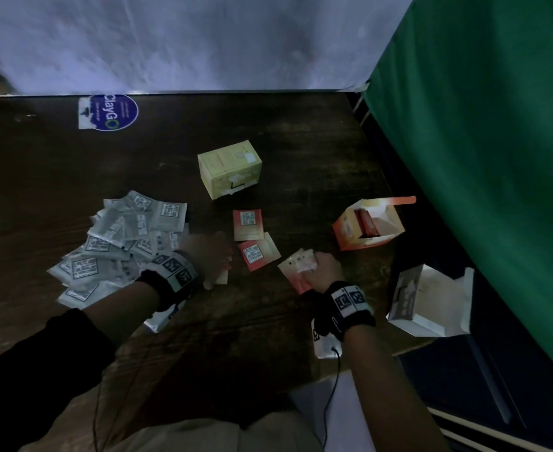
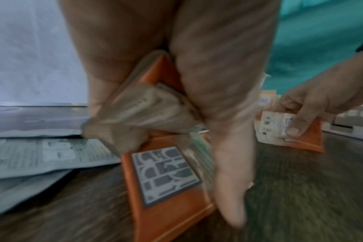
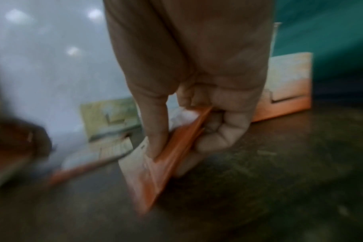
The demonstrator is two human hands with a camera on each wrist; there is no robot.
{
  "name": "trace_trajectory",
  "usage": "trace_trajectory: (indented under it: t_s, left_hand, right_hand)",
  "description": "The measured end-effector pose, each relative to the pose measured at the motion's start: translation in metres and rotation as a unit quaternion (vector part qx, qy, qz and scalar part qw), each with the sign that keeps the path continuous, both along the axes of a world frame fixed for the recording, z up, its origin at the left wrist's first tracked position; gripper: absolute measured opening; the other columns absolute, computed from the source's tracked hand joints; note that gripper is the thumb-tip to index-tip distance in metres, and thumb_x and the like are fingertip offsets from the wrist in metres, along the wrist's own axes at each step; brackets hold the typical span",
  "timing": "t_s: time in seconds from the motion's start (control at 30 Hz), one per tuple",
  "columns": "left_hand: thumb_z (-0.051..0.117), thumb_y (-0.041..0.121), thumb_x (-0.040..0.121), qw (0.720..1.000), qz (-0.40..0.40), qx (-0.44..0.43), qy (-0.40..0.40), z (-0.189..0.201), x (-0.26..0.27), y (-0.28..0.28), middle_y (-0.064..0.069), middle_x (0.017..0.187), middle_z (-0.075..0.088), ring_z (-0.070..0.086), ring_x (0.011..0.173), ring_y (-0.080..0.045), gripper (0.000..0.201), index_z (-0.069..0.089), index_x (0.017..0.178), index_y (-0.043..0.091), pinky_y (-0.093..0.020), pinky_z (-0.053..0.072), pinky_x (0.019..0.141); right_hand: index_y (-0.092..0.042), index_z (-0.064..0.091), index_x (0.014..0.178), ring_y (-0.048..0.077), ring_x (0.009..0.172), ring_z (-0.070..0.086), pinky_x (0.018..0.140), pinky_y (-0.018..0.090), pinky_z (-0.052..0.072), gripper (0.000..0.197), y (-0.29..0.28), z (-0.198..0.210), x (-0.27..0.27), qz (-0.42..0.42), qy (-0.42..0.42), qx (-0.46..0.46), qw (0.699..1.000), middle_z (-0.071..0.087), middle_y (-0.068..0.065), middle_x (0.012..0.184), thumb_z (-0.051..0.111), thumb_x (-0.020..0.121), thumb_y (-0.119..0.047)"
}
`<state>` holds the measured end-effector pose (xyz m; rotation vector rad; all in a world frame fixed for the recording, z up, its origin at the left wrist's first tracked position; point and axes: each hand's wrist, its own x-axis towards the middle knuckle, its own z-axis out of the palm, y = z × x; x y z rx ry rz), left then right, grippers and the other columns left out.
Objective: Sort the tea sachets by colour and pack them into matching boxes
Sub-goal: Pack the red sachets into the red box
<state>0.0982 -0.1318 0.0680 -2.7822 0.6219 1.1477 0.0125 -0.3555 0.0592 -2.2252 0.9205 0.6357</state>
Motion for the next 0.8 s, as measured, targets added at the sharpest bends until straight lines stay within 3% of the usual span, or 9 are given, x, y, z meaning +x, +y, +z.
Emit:
trace_trajectory:
  t_s: [0.07, 0.17, 0.27, 0.37, 0.5, 0.57, 0.63, 0.77, 0.8]
  left_hand:
    - [0.081, 0.021, 0.065, 1.0, 0.003, -0.021, -0.004, -0.001, -0.004, 0.001, -0.008, 0.116, 0.055, 0.056, 0.105, -0.027, 0.083, 0.031, 0.131, 0.022, -0.041, 0.051, 0.087]
    - [0.071, 0.024, 0.076, 0.996, 0.035, -0.076, -0.013, 0.0, -0.006, 0.001, -0.004, 0.117, 0.057, 0.058, 0.103, -0.022, 0.067, 0.035, 0.133, 0.028, -0.038, 0.051, 0.088]
    - [0.071, 0.027, 0.077, 0.979, 0.125, -0.162, -0.024, 0.004, -0.007, -0.002, 0.0, 0.115, 0.061, 0.06, 0.101, -0.021, 0.059, 0.044, 0.129, 0.028, -0.033, 0.051, 0.086]
    - [0.076, 0.024, 0.075, 0.912, 0.26, -0.313, 0.045, 0.017, -0.009, -0.007, 0.002, 0.102, 0.064, 0.062, 0.097, -0.021, 0.046, 0.055, 0.117, 0.024, -0.034, 0.051, 0.087]
    - [0.072, 0.013, 0.08, 0.825, 0.352, -0.42, 0.144, 0.035, -0.01, -0.018, -0.01, 0.097, 0.068, 0.065, 0.088, -0.025, 0.019, 0.063, 0.097, 0.015, -0.041, 0.054, 0.084]
    - [0.065, 0.011, 0.086, 0.777, 0.392, -0.448, 0.202, 0.04, -0.014, -0.025, -0.017, 0.096, 0.068, 0.067, 0.08, -0.025, 0.011, 0.063, 0.096, 0.008, -0.038, 0.057, 0.076]
    - [0.061, 0.01, 0.088, 0.732, 0.411, -0.482, 0.252, 0.043, -0.019, -0.03, -0.009, 0.088, 0.07, 0.069, 0.073, -0.016, 0.006, 0.062, 0.094, 0.009, -0.029, 0.057, 0.067]
    - [0.063, 0.005, 0.085, 0.722, 0.417, -0.488, 0.256, 0.036, -0.023, -0.032, -0.004, 0.084, 0.067, 0.067, 0.065, -0.011, 0.011, 0.061, 0.095, 0.009, -0.02, 0.054, 0.054]
    - [0.062, 0.003, 0.086, 0.719, 0.434, -0.484, 0.247, 0.033, -0.021, -0.03, -0.006, 0.086, 0.066, 0.066, 0.065, -0.011, 0.013, 0.06, 0.098, 0.008, -0.02, 0.053, 0.052]
  right_hand:
    - [-0.011, 0.062, 0.113, 0.02, 0.105, 0.061, 0.094, 0.038, 0.051, 0.028, -0.003, 0.002, -0.008, -0.073, -0.031, 0.087, 0.993, 0.064, 0.008, 0.116, 0.066, 0.085, -0.01]
    - [-0.019, 0.06, 0.117, 0.016, 0.101, 0.064, 0.088, 0.036, 0.054, 0.034, -0.003, 0.009, -0.024, -0.194, -0.069, 0.254, 0.945, 0.066, 0.002, 0.113, 0.068, 0.085, -0.013]
    - [-0.026, 0.061, 0.108, 0.015, 0.096, 0.065, 0.08, 0.03, 0.053, 0.027, 0.008, 0.015, -0.034, -0.219, -0.093, 0.325, 0.915, 0.069, -0.002, 0.102, 0.07, 0.084, -0.019]
    - [-0.019, 0.059, 0.121, 0.017, 0.102, 0.064, 0.075, 0.029, 0.051, 0.032, 0.025, 0.018, -0.038, -0.237, -0.117, 0.377, 0.888, 0.068, 0.002, 0.11, 0.064, 0.09, -0.023]
    - [-0.014, 0.059, 0.114, 0.02, 0.105, 0.062, 0.08, 0.031, 0.054, 0.02, 0.043, 0.026, -0.038, -0.268, -0.166, 0.488, 0.814, 0.066, 0.008, 0.115, 0.048, 0.099, -0.014]
    - [-0.017, 0.061, 0.113, 0.019, 0.107, 0.063, 0.09, 0.036, 0.053, 0.019, 0.049, 0.026, -0.036, -0.24, -0.182, 0.478, 0.825, 0.067, 0.006, 0.115, 0.049, 0.098, -0.019]
    - [-0.022, 0.065, 0.108, 0.018, 0.105, 0.065, 0.093, 0.039, 0.053, 0.018, 0.057, 0.027, -0.031, -0.186, -0.187, 0.405, 0.875, 0.069, 0.004, 0.113, 0.052, 0.097, -0.027]
    - [-0.013, 0.067, 0.113, 0.016, 0.093, 0.064, 0.074, 0.03, 0.054, 0.036, 0.069, 0.034, -0.018, -0.051, -0.158, 0.257, 0.952, 0.068, 0.005, 0.109, 0.046, 0.098, -0.039]
    - [-0.013, 0.065, 0.116, 0.016, 0.096, 0.063, 0.077, 0.03, 0.053, 0.037, 0.07, 0.034, -0.013, -0.032, -0.141, 0.237, 0.961, 0.067, 0.006, 0.112, 0.045, 0.099, -0.038]
